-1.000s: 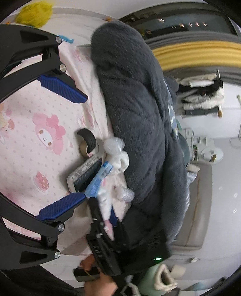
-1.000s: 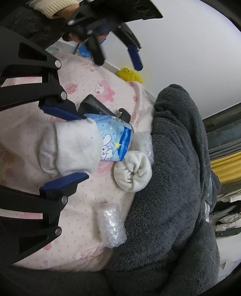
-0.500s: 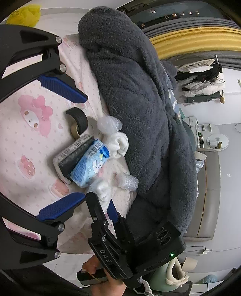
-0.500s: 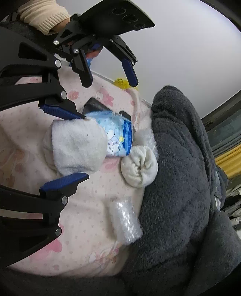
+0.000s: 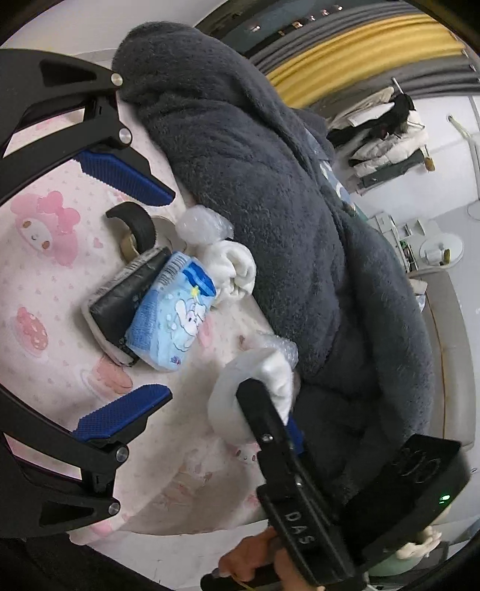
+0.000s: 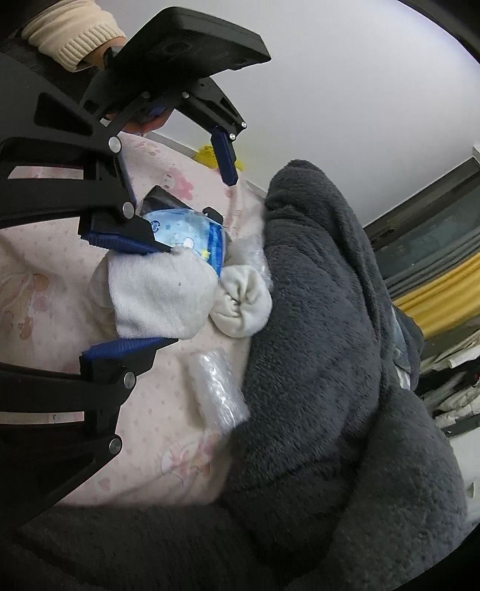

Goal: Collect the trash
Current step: 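Grasp the blue diaper pack with the left gripper while the right gripper holds the white cloth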

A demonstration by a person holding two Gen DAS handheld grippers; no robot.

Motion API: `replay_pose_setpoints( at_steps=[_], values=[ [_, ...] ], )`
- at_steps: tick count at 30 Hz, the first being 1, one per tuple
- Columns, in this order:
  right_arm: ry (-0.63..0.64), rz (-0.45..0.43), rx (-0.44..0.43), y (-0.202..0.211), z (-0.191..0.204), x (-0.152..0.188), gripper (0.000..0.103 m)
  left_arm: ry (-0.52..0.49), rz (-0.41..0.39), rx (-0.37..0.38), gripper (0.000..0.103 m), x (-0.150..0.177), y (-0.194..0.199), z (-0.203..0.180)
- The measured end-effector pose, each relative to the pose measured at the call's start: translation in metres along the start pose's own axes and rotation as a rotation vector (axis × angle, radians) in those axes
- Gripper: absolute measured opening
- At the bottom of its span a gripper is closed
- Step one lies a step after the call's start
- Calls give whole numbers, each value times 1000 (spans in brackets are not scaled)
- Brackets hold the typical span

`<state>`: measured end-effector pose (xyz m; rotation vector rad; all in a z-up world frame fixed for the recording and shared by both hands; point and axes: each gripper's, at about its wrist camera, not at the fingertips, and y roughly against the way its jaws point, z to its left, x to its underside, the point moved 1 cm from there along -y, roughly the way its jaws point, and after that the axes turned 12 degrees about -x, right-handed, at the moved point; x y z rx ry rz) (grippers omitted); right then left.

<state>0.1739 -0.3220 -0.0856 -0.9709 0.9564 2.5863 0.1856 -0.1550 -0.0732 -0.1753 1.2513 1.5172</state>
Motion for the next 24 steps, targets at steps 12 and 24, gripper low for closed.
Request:
replay_pose_setpoints(
  at_steps=[12, 24],
  values=[
    [-22, -29, -8, 7, -7, -3, 41, -128, 59, 8, 99, -4, -30, -21],
    [-28, -25, -4, 4, -13, 0, 41, -172, 87, -3, 99, -4, -48, -26]
  ],
)
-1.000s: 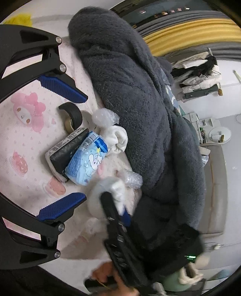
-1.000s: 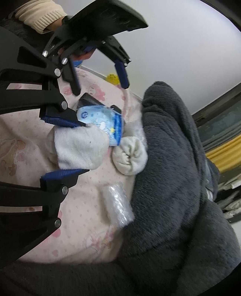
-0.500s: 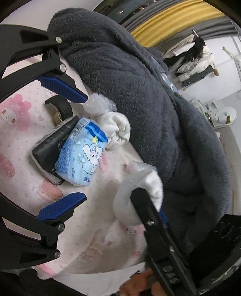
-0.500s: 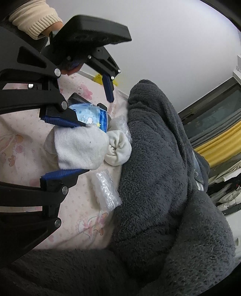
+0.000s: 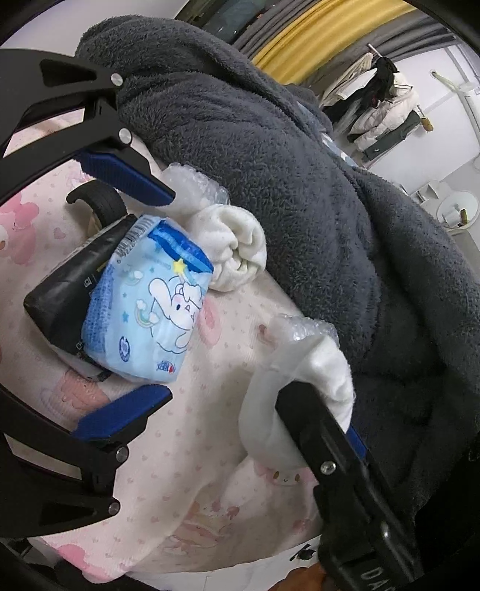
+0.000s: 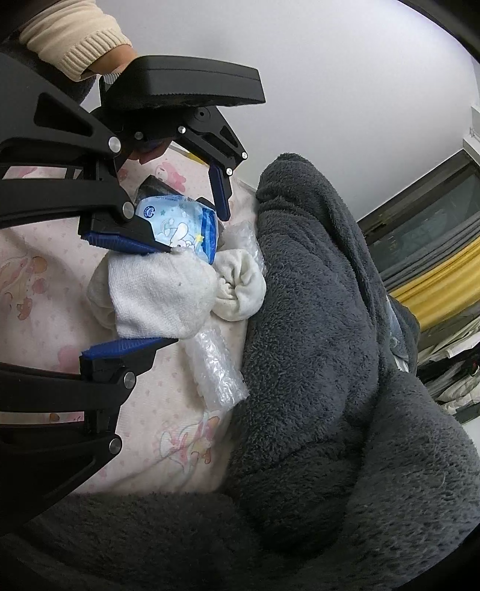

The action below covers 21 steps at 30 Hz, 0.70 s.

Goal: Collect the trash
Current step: 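Grasp the blue diaper pack with the left gripper while the right gripper holds the white cloth, then carry the diaper pack with the left gripper over the teal bin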

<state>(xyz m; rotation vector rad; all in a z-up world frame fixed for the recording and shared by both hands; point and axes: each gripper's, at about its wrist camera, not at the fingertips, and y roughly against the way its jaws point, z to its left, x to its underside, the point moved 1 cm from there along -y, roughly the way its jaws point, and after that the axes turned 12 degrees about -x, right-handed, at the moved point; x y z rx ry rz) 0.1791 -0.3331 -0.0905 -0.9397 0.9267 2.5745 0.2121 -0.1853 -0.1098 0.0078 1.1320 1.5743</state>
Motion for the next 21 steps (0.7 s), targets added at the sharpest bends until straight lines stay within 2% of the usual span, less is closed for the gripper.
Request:
replay_pose_setpoints(
  at_steps=[3, 5, 12, 21],
  values=[
    [3, 0, 1, 0, 0, 0, 41, 4, 6, 9, 96, -1, -2, 1],
    [2, 2, 3, -1, 0, 0, 41, 7, 8, 18, 86, -1, -1, 0],
    [8, 3, 8, -2, 3, -1, 41, 34, -5, 16, 83, -1, 5, 4],
    [35, -6, 3, -10, 24, -11, 41, 150, -42, -17, 84, 2, 24, 31]
  ],
)
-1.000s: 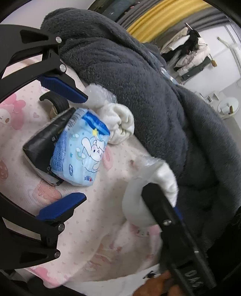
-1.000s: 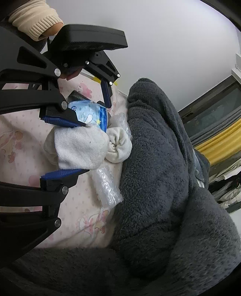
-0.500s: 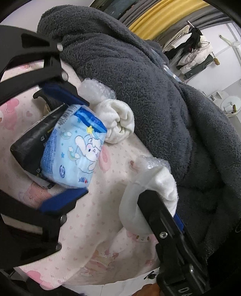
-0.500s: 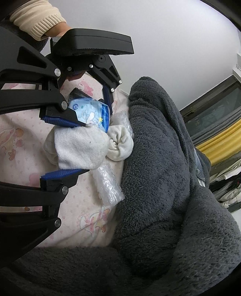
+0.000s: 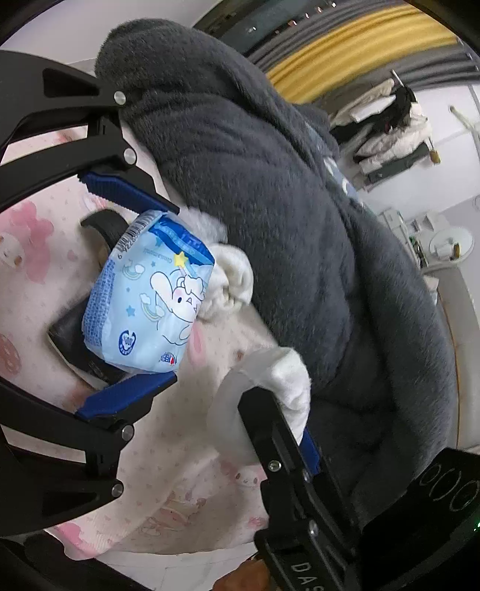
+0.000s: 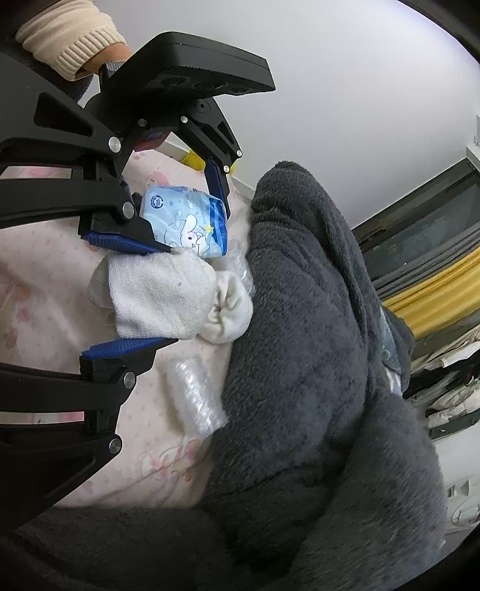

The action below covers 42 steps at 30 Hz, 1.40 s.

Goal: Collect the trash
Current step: 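Carry the diaper pack with the left gripper over the teal bin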

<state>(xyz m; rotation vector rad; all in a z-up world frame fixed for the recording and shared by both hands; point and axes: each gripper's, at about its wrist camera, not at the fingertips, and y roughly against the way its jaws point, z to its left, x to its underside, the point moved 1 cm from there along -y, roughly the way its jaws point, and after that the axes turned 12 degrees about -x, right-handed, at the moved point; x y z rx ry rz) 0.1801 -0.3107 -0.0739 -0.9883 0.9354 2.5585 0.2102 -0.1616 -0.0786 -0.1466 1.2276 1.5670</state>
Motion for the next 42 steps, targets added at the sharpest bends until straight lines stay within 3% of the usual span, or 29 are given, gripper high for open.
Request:
replay_pose_setpoints(
  at_steps=[12, 22, 32, 37, 42],
  values=[
    [38, 7, -6, -24, 42, -20, 41, 162, 7, -74, 84, 28, 26, 39],
    [88, 18, 13, -32, 86, -37, 41, 371, 12, -97, 84, 43, 57, 76],
    [111, 26, 28, -42, 123, -42, 41, 517, 65, -169, 84, 73, 83, 117],
    [120, 45, 19, -68, 140, -46, 41, 471, 78, -212, 84, 98, 89, 129],
    [143, 78, 11, -100, 161, -47, 41, 524, 95, -205, 84, 124, 95, 152]
  ],
)
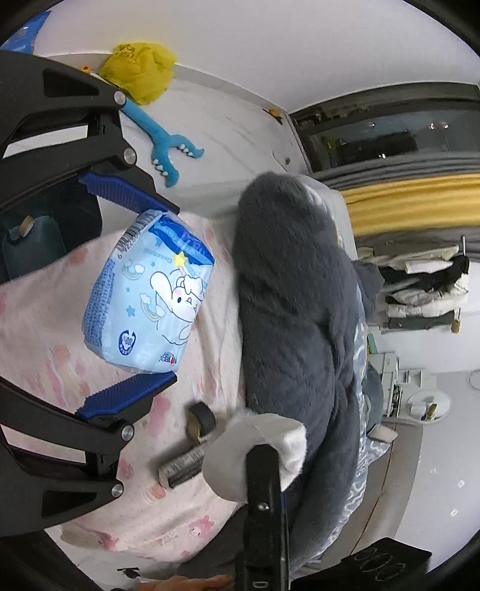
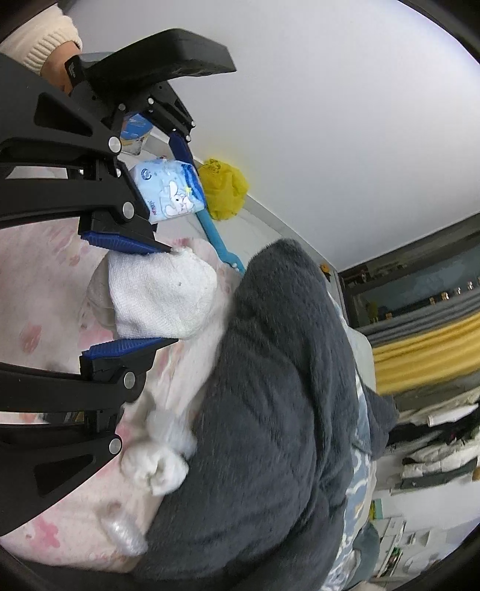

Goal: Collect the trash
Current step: 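Carry the diaper pack with the left gripper over the teal bin, then open the left gripper to drop the diaper pack into the bin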

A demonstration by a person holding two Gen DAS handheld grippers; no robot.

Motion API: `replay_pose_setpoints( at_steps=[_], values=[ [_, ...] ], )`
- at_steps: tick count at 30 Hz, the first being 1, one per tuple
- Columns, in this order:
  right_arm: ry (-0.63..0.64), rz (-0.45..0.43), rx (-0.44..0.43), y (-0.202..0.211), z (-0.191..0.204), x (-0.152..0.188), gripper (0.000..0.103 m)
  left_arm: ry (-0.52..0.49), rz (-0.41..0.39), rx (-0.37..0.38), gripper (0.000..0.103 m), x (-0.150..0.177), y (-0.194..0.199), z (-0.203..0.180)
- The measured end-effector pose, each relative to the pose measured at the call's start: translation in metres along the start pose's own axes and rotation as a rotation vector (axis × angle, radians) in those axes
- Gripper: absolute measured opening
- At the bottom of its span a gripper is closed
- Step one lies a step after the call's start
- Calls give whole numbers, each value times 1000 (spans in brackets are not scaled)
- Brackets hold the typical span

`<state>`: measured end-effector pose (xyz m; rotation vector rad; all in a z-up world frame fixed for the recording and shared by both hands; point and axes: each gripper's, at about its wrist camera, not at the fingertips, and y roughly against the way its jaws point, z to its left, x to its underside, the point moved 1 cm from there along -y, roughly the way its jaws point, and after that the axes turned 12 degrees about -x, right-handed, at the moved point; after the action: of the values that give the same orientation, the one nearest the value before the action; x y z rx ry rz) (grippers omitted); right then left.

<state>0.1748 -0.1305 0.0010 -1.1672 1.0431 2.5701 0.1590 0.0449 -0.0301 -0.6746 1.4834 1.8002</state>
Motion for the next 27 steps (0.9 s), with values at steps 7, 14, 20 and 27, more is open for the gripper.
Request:
replay_pose_setpoints(
  at_steps=[7, 14, 20, 27],
  values=[
    [52, 48, 5, -36, 26, -1, 41, 68, 74, -10, 84, 27, -19, 43],
    [89, 84, -32, -72, 58, -2, 40, 139, 171, -35, 84, 56, -47, 78],
    [101, 112, -58, -101, 78, -2, 41, 216, 222, -54, 84, 76, -59, 107],
    [110, 145, -86, -132, 97, 1, 41, 222, 324, -73, 84, 98, -73, 122]
  ],
)
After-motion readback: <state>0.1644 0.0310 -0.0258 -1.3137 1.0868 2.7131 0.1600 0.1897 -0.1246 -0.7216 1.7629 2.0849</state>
